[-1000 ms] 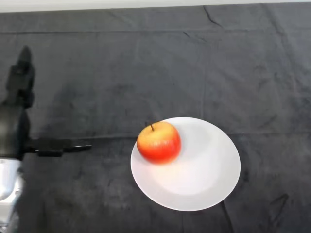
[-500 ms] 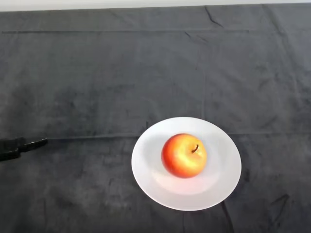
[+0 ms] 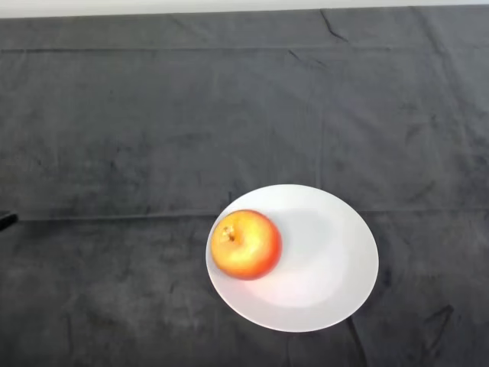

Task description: Move the apple to the plate

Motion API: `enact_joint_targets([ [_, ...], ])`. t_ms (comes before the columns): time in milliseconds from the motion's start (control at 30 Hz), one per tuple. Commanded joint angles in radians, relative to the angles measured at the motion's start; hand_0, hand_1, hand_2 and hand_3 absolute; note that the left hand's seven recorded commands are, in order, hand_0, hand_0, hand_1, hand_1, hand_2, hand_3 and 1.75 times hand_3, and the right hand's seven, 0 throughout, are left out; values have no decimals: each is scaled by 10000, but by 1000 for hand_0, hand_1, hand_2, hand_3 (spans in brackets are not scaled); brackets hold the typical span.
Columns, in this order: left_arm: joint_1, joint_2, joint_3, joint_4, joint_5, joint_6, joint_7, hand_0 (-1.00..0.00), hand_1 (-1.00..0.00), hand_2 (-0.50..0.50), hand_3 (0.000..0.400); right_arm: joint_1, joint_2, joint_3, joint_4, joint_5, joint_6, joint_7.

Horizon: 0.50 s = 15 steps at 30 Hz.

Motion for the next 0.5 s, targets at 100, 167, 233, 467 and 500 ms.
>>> enact_joint_targets([
  [100,393,822,532,500,-394,-141,-228,0,0,0,0,-110,-221,-149,-41,183,-30,8],
  [167,413,896,737,602,-497,-125,-293,0,0,0,0,-112,-223,-149,-36,182,-30,11],
  [233,435,960,935,701,-593,-114,-348,0,0,0,0,-114,-226,-149,-30,181,-30,13],
  [467,516,1175,1607,1002,-909,-37,-490,0,0,0,0,-122,-234,-149,-11,178,-29,22],
  [500,528,1202,1700,1041,-951,-23,-504,0,0,0,0,-123,-235,-149,-8,177,-29,24],
])
